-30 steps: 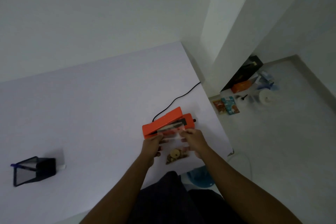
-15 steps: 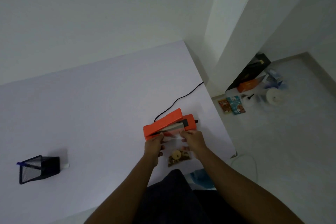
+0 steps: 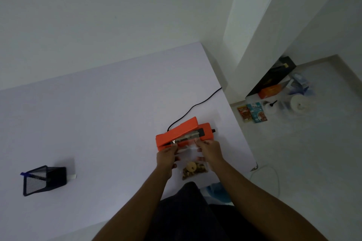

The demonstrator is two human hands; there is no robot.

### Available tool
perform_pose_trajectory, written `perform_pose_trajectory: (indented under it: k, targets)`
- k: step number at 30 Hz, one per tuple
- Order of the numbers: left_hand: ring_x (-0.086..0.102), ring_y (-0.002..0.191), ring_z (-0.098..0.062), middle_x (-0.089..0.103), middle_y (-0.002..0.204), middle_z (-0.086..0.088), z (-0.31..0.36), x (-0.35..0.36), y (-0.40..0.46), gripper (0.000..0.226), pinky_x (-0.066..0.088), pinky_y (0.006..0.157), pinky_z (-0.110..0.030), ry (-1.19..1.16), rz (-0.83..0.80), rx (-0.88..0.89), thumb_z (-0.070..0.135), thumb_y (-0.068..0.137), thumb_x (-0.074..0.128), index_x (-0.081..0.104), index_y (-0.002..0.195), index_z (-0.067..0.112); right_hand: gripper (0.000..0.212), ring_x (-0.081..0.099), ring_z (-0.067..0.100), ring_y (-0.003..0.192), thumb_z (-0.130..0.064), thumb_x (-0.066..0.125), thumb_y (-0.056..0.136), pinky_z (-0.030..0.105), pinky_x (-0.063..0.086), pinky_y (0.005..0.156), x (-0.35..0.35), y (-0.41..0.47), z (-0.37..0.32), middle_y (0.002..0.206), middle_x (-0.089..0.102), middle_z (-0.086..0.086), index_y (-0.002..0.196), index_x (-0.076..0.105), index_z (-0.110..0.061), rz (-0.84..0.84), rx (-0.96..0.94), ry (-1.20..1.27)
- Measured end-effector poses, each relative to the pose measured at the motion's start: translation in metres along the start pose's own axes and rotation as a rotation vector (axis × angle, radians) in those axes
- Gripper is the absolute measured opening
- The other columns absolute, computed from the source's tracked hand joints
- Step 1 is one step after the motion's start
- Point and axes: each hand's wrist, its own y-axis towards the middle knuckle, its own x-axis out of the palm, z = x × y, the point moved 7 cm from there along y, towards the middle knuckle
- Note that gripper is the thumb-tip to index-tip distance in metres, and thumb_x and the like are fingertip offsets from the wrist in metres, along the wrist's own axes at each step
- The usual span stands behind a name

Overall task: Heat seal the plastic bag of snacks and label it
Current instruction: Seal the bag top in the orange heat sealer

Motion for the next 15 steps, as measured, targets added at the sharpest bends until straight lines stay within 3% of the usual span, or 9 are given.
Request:
perform_pose_trajectory:
  k: [6,11,15]
  targets:
    - [0.064,0.066,-0.021,0.073,0.087,-0.011,-0.0004,-0.0014,0.0009,0.017,0.046,0.053,-0.029,0.019,0.010,0.008,0.024,0.097,0.060,0.068,0.096,0.009,0.016,0.069,0.027,0.079,-0.026,0.074,0.089,0.053,0.063,0.071,-0.0024,0.0008,0.0017,0.087,0.071,0.016,0.089,0.073,-0.010,0.008,0.008,0.015]
    - [0.065,0.066,-0.021,0.074,0.088,-0.011,-0.0024,-0.0024,0.0008,0.019,0.047,0.053,-0.029,0.023,0.017,0.011,0.026,0.097,0.061,0.069,0.096,0.008,0.016,0.068,0.028,0.080,-0.026,0.074,0.090,0.037,0.062,0.054,-0.0034,-0.0038,-0.0010,0.087,0.068,0.016,0.090,0.071,-0.010,0.005,0.005,0.036]
    - [0.065,0.067,-0.022,0.074,0.089,-0.012,-0.0020,-0.0020,0.0008,0.020,0.047,0.053,-0.030,0.022,0.020,0.015,0.027,0.096,0.062,0.069,0.097,0.009,0.016,0.068,0.027,0.080,-0.026,0.074,0.090,0.036,0.061,0.055,-0.0035,-0.0042,-0.0015,0.087,0.068,0.016,0.090,0.071,-0.010,0.004,0.015,0.033]
